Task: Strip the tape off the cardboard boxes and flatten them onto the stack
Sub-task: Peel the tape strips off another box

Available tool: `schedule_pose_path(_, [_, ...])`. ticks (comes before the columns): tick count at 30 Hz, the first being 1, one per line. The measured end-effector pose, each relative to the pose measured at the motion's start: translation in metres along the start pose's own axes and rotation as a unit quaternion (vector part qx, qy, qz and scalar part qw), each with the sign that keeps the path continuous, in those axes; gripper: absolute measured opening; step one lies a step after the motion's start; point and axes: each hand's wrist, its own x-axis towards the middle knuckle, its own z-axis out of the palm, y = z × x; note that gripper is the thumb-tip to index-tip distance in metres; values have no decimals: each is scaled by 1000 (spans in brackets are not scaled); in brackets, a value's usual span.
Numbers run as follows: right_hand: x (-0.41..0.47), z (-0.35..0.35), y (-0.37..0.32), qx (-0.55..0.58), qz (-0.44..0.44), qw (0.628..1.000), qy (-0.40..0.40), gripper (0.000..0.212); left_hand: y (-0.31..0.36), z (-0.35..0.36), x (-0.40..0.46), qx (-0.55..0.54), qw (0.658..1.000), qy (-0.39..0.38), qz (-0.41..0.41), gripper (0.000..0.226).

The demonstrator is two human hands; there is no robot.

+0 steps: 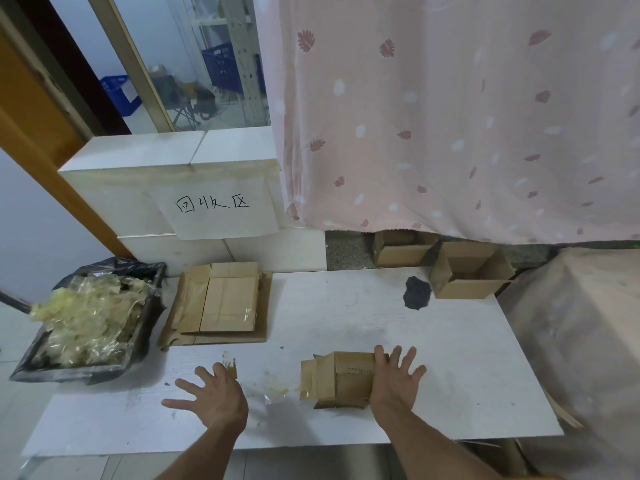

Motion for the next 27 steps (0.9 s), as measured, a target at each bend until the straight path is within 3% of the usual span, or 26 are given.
schedule_pose_path(7, [-6,-9,-17,-44,-22,998,-35,104,32,-14,-22,-61,997,27,47,77])
schedule_pose_path(13, [-26,-10,-53,-57,-138,989,-23,111,47,-18,-43,-135,985,44,95,53])
schedule_pose_path(18, [-39,-19,-83,-54,-227,972,-10,103,43,-9,-55,-129,978,75,146,71])
schedule_pose_path(21, [-44,-19,-92,-55,-216,975,-4,94,38,-6,-58,-103,979,63,162,71])
schedule_pose_path(27, [-37,-31,-70,-9,-94,995,30,76,8,3,-45,-47,992,30,112,70])
